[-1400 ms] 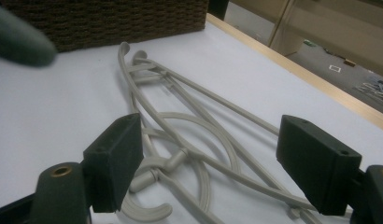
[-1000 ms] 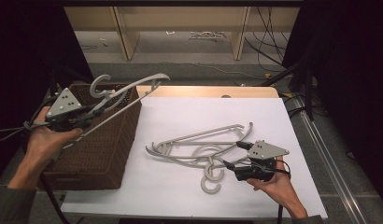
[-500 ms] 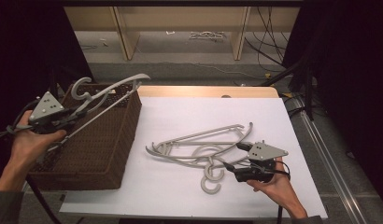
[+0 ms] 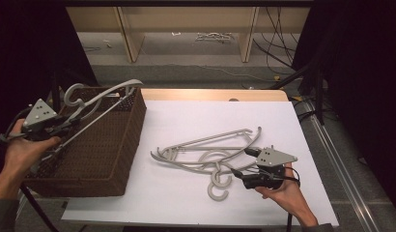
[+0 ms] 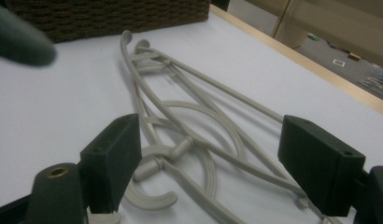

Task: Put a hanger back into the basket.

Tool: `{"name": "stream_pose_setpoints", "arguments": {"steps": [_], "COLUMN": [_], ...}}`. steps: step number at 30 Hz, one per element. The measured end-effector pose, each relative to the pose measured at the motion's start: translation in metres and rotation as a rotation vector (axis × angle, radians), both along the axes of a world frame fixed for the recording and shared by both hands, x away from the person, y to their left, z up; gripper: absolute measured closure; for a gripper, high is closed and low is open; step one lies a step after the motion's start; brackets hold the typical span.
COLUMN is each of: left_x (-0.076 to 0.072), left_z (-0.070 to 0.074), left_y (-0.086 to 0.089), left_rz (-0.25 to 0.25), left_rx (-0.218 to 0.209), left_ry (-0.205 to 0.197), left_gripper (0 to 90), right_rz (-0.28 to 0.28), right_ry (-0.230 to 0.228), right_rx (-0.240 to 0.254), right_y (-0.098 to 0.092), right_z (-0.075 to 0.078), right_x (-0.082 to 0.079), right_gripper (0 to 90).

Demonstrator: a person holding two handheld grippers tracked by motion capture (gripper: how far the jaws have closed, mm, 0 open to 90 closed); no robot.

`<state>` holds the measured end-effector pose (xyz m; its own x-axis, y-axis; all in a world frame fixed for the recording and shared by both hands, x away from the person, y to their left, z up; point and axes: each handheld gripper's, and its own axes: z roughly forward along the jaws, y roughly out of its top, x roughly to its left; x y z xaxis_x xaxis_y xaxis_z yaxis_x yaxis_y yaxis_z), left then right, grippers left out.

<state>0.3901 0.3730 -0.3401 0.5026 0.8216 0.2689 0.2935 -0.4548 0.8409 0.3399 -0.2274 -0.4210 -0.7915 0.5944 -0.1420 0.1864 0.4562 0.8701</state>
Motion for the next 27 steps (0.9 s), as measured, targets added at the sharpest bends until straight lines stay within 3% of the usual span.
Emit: {"name": "stream_pose_setpoints", "arguments": {"steps": [13,20,22,23,25,27], "left_x": [0.000,0.005,0.007,0.009,0.012,0.014], "left_z": [-0.017,-0.034,-0.037,-0.039,-0.041,-0.044], "left_y": [0.016,0.018,0.018,0.016,0.014,0.009], "left_rz": [0.060,0.076,0.060,0.058,0.045,0.034], "left_rx": [-0.018,-0.019,0.036,0.032,0.087,0.098], "left_ry": [0.056,0.104,0.138,0.151,0.186,0.209], "left_gripper": [79.1,79.0,78.9,78.9,78.6,78.4], "right_rz": [0.000,0.000,0.005,0.005,0.004,0.005], "right_ry": [0.001,0.002,0.008,0.007,0.009,0.005], "right_rx": [-0.002,0.000,-0.007,-0.010,-0.008,-0.007], "right_y": [0.001,0.001,0.001,0.001,0.001,0.001], "right_z": [-0.002,-0.002,-0.002,-0.002,-0.002,-0.002], "right_x": [0.001,0.001,0.000,0.000,0.001,0.000], "right_gripper": [22.6,22.6,22.8,22.7,22.7,22.8]}}
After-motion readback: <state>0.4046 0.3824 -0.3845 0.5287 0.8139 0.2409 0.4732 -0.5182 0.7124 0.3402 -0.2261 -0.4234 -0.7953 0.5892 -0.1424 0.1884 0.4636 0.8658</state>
